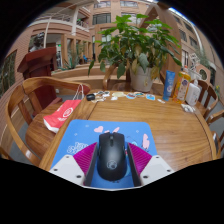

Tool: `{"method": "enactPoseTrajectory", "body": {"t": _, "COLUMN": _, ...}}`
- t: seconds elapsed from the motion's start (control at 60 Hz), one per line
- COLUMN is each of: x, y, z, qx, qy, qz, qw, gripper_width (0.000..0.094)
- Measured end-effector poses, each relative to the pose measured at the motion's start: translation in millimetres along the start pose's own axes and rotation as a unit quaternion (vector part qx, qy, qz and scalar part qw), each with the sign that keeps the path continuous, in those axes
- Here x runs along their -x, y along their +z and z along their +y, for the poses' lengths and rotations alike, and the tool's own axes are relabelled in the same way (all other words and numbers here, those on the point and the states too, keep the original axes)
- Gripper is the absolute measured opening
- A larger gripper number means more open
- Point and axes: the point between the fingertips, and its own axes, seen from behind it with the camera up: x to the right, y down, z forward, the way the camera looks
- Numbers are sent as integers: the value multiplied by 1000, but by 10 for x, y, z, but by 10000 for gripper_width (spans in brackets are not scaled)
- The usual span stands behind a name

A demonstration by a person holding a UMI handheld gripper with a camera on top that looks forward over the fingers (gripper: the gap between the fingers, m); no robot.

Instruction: Arrange mouse

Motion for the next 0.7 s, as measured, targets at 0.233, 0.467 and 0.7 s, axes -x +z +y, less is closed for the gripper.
{"method": "enactPoseTrajectory", "body": {"t": 0.233, "x": -39, "y": -674, "z": -311, "qx": -42, "qy": -20, "qz": 29, "qw": 999, "gripper_width": 861}}
{"method": "enactPoseTrajectory", "body": {"t": 0.467, "x": -34, "y": -1633, "z": -321, "qx": -58, "qy": -14, "qz": 48, "qw": 997, "gripper_width": 855}}
{"method": "enactPoseTrajectory", "body": {"t": 0.7, "x": 98, "y": -2334, "z": -46, "qx": -65, "qy": -12, "qz": 53, "qw": 996, "gripper_width": 856}}
